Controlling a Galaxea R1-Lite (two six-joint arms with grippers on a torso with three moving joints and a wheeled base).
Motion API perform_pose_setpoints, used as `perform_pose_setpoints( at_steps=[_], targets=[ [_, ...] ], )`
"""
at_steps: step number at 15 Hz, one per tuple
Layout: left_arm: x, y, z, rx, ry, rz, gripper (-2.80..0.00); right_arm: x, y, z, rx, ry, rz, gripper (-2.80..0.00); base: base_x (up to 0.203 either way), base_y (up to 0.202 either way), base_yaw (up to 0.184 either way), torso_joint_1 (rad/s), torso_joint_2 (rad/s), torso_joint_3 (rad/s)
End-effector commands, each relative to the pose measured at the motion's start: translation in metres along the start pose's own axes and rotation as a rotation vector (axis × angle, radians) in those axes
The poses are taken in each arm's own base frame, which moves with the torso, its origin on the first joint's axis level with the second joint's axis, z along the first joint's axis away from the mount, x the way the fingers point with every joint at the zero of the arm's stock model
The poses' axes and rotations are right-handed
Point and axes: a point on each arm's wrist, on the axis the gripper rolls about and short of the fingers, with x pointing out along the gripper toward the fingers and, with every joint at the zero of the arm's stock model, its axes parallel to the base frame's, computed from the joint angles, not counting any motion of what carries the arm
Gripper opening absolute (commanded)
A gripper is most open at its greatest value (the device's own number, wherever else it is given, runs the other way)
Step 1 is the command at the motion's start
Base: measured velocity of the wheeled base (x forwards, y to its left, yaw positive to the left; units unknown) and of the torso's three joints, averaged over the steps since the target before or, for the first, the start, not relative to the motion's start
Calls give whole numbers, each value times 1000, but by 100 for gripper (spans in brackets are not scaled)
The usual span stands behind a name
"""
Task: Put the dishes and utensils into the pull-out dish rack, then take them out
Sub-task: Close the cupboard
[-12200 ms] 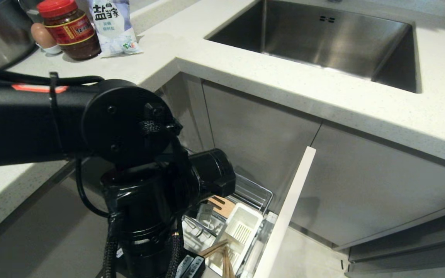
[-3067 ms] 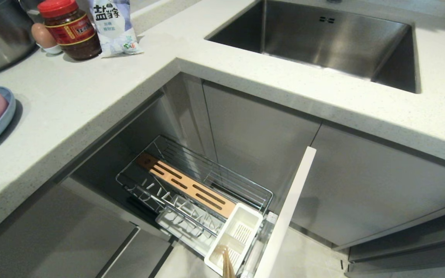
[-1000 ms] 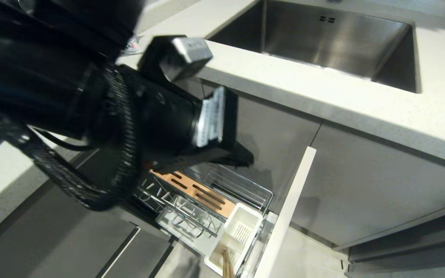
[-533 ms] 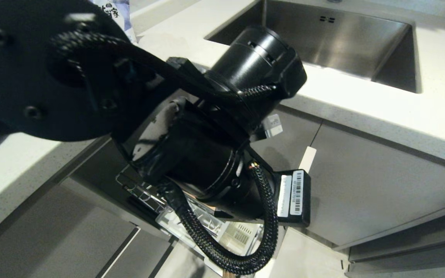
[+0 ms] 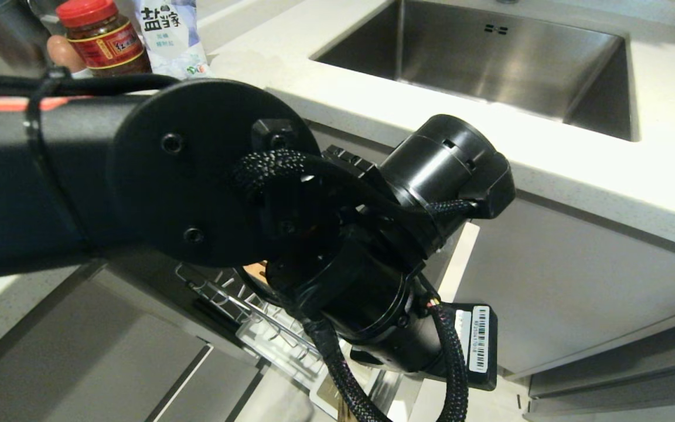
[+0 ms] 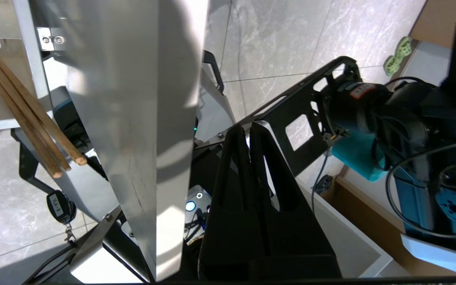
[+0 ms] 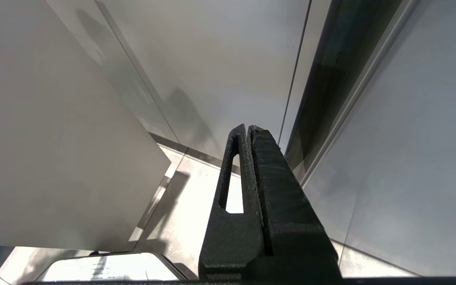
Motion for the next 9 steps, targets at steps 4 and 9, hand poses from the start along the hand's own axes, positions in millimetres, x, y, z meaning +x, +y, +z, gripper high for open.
perform_pose_setpoints(
  at_steps=[4, 9],
  targets=[
    [8, 2, 1, -3, -5, 52, -280, 0, 0, 0, 1, -5, -1, -280, 0, 0, 0, 0, 0, 0],
    [4, 6, 0, 6, -31, 129, -280, 0, 0, 0, 1, -5, 0, -280, 0, 0, 0, 0, 0, 0]
  ],
)
